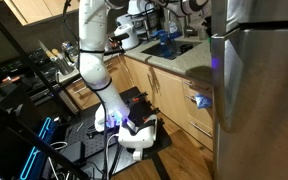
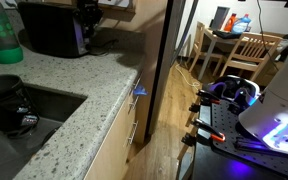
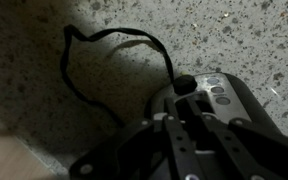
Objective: Press the lever down on the toaster
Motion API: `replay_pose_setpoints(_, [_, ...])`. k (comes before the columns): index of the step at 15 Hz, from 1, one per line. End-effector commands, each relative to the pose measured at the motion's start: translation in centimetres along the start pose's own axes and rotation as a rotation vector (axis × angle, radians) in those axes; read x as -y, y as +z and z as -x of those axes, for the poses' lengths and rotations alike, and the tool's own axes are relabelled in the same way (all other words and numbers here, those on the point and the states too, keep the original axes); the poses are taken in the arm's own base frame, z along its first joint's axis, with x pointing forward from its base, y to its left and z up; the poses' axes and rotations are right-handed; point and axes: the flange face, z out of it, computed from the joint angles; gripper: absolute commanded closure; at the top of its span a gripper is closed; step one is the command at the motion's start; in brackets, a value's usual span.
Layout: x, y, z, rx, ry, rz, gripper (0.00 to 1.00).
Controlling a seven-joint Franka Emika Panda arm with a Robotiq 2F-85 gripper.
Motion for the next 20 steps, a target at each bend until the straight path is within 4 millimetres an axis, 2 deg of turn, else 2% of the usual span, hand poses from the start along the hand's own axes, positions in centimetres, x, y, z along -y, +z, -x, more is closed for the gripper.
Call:
replay_pose_setpoints(1, [0.1,-1.9,0.7,-0.012,-0.016,-0.015,0.67])
replay_pose_setpoints(2, [0.1,-2.1,0.8,-0.015,-0.017,-0.017,0.65])
replay_pose_setpoints(3, [-0.2,-2.4,1.2,-0.018,-0.018,-0.019,0.70])
replay_pose_setpoints(5, [-0.3,-2.9,1.5,-0.023,-0.020,-0.023,0.73])
replay_pose_setpoints(7, [0.0,-3.6,1.6,-0.026,-0.023,-0.025,0.83])
replay_pose_setpoints(8, [0.1,-3.8,1.8,-0.028,-0.027,-0.027,0.99])
replay_pose_setpoints(9, [0.3,-4.1,2.0,-0.028,-0.031,-0.027,0.97])
replay_pose_setpoints(15, [0.7,-5.3,3.0,-0.030,-0.046,-0.036,1.00])
replay_pose_setpoints(20, [1.1,-5.7,3.9,-0.020,-0.055,-0.036,1.00])
